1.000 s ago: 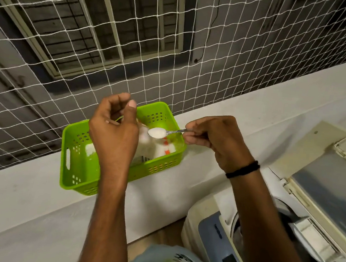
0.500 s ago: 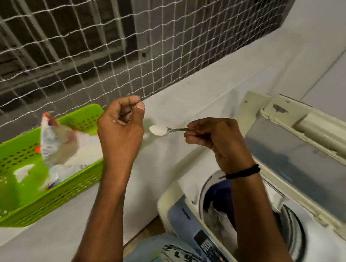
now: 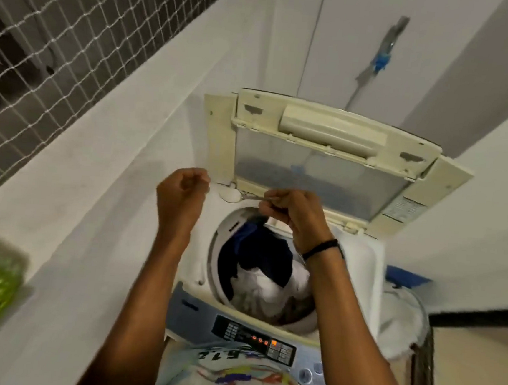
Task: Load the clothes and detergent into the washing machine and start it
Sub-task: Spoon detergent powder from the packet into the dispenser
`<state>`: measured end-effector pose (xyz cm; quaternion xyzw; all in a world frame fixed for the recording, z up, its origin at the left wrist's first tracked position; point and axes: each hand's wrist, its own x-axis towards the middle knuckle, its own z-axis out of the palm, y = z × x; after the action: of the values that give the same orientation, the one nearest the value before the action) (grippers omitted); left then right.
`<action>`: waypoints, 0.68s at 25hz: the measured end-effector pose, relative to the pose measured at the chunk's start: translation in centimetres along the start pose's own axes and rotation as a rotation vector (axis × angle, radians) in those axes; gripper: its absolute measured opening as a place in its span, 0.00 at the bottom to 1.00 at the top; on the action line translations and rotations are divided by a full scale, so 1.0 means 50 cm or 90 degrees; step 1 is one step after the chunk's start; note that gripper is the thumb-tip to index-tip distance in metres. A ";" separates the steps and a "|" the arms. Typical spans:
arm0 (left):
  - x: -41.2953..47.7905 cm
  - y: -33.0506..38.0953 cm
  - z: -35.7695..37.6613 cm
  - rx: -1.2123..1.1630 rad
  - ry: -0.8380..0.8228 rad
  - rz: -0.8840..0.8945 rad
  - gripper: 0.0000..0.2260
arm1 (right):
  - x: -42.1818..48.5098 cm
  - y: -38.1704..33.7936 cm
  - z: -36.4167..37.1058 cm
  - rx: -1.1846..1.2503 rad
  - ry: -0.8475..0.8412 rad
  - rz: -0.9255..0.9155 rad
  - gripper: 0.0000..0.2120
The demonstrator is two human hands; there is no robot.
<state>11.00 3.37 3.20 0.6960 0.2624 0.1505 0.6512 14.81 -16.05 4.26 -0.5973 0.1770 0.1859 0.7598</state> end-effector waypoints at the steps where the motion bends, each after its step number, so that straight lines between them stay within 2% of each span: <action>1: 0.009 -0.030 0.034 0.007 -0.033 -0.045 0.05 | 0.015 0.014 -0.032 0.011 0.030 0.010 0.12; 5: 0.038 -0.146 0.161 0.031 -0.107 -0.245 0.06 | 0.085 0.083 -0.154 0.058 0.180 0.040 0.11; 8: 0.039 -0.202 0.232 -0.024 -0.137 -0.385 0.05 | 0.134 0.151 -0.227 0.036 0.295 0.042 0.11; 10: 0.034 -0.227 0.260 -0.044 -0.178 -0.479 0.11 | 0.159 0.199 -0.256 -0.024 0.350 0.026 0.09; 12: 0.035 -0.250 0.276 -0.074 -0.199 -0.551 0.16 | 0.171 0.233 -0.260 -0.101 0.369 -0.004 0.10; 17: 0.048 -0.304 0.302 -0.156 -0.166 -0.636 0.18 | 0.173 0.290 -0.234 -0.387 0.336 -0.141 0.15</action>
<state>18.71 -7.55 -13.73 0.4181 0.4593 -0.2367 0.7471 14.61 -23.66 -14.81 -0.8368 0.2373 -0.0128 0.4933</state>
